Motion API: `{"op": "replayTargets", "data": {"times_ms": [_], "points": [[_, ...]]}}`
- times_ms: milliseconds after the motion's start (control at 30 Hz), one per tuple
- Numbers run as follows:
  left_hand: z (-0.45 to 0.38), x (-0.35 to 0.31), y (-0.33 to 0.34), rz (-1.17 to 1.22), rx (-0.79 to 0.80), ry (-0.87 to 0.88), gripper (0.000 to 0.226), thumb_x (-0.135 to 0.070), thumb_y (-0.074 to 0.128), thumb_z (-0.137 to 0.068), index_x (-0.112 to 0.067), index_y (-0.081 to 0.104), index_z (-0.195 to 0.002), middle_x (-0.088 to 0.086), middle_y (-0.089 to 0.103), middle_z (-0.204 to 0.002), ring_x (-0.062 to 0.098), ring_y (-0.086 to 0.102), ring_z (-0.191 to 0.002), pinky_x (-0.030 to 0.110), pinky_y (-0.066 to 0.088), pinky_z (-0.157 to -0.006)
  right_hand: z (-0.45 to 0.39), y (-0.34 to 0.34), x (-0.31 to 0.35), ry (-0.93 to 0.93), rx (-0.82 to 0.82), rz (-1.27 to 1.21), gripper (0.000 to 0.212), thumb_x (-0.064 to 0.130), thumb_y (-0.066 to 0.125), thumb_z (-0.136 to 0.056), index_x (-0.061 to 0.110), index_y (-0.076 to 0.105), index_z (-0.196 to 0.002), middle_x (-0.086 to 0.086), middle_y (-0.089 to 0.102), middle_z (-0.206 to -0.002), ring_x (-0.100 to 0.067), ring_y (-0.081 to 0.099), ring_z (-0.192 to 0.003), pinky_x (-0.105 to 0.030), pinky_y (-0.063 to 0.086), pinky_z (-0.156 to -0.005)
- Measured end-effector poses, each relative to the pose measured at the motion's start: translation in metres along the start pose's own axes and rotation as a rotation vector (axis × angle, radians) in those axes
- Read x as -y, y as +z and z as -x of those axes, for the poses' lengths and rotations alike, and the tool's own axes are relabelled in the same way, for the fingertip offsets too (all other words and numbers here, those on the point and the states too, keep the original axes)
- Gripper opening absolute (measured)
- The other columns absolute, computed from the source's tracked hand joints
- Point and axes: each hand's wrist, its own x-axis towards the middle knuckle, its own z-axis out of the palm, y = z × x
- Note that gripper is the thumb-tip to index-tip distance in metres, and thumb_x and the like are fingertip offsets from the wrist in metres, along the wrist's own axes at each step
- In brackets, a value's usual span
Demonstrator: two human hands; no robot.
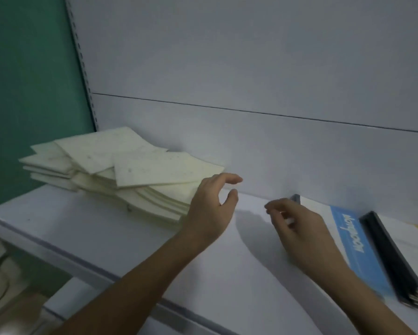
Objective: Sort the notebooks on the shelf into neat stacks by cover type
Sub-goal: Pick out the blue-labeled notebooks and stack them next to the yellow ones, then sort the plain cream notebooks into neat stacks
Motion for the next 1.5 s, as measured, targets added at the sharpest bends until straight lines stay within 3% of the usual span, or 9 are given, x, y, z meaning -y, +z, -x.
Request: {"op": "replayTargets", "data": {"times_ms": [300,633,733,833,967,1067,1233,1367,1500], "points": [[-0.075,0.093,-0.178,-0.345,0.003,-0.254,0.026,-0.022,0.052,-0.095,-0.024,0.061,-0.119,-0.002,0.060,-0.125,0.020,0.050,-0.119,0.034,0.041,-0.100,-0.073,0.091,0.156,0.005,0.254,0.034,0.038,0.043,0.047,-0.095,0.024,0.054,-0.128,0.007,0.056,-0.129,-0.014,0.054,-0.113,-0.030,0.043,-0.094],[-0.113,0.146,-0.251,-0.421,0.253,-0.252,0.031,-0.031,0.049,-0.096,-0.026,0.059,-0.125,-0.004,0.060,-0.123,0.015,0.056,-0.108,0.031,0.046,-0.092,-0.132,0.205,0.235,0.279,0.478,0.395,0.108,0.086,0.057,-0.062,0.017,0.033,-0.142,-0.005,0.042,-0.144,-0.029,0.041,-0.130,-0.049,0.038,-0.103],[-0.120,0.149,-0.251,-0.365,0.331,-0.222,0.031,-0.030,0.049,-0.094,-0.024,0.060,-0.123,-0.004,0.062,-0.116,0.017,0.058,-0.105,0.032,0.048,-0.092,-0.129,0.199,0.236,0.284,0.512,0.404,0.095,0.079,0.065,-0.063,0.015,0.046,-0.131,-0.002,0.056,-0.129,-0.022,0.054,-0.110,-0.038,0.046,-0.094],[-0.130,0.146,-0.245,-0.260,0.333,-0.221,0.028,-0.024,0.051,-0.094,-0.018,0.064,-0.117,0.000,0.064,-0.114,0.020,0.059,-0.107,0.030,0.047,-0.091,-0.123,0.181,0.240,0.224,0.543,0.371,0.049,0.055,0.062,-0.084,0.011,0.059,-0.106,-0.005,0.063,-0.108,-0.020,0.054,-0.089,-0.035,0.046,-0.081],[-0.141,0.143,-0.229,0.093,0.339,-0.349,0.022,-0.020,0.053,-0.093,-0.007,0.069,-0.101,0.007,0.068,-0.106,0.021,0.063,-0.092,0.038,0.051,-0.091,-0.117,0.163,0.240,0.077,0.451,0.380,0.025,0.013,0.042,-0.094,0.014,0.045,-0.069,-0.003,0.054,-0.079,-0.022,0.047,-0.071,-0.030,0.035,-0.058],[-0.143,0.135,-0.222,0.504,0.317,-0.604,0.023,-0.021,0.056,-0.094,0.001,0.061,-0.097,0.016,0.062,-0.097,0.030,0.066,-0.077,0.048,0.055,-0.091,-0.110,0.161,0.233,0.008,0.180,0.429,0.023,0.009,0.035,-0.096,0.013,0.046,-0.077,-0.005,0.055,-0.077,-0.026,0.050,-0.068,-0.035,0.037,-0.057],[-0.146,0.125,-0.225,1.082,0.614,-0.943,0.072,-0.055,0.045,-0.097,0.014,0.051,-0.120,0.036,0.060,-0.121,0.049,0.065,-0.102,0.060,0.056,-0.079,-0.097,0.153,0.220,-0.156,-0.069,0.383,0.022,0.011,0.038,-0.099,0.023,0.056,-0.102,0.005,0.058,-0.078,-0.025,0.053,-0.071,-0.037,0.043,-0.062],[-0.138,0.114,-0.223,0.964,0.572,-0.929,0.039,-0.020,0.053,-0.099,0.007,0.050,-0.126,0.028,0.067,-0.105,0.040,0.066,-0.090,0.056,0.059,-0.062,-0.086,0.149,0.209,-0.306,0.066,0.314,0.030,0.024,0.041,-0.102,0.030,0.059,-0.125,0.013,0.064,-0.117,-0.010,0.056,-0.106,-0.030,0.048,-0.085],[-0.133,0.124,-0.224,0.775,0.452,-0.862,0.031,-0.004,0.048,-0.098,0.000,0.051,-0.129,0.017,0.068,-0.100,0.030,0.065,-0.089,0.042,0.058,-0.068,-0.084,0.142,0.186,-0.087,0.124,0.205,0.055,0.060,0.041,-0.093,0.039,0.040,-0.144,0.021,0.045,-0.144,0.000,0.039,-0.132,-0.026,0.036,-0.108]]}}
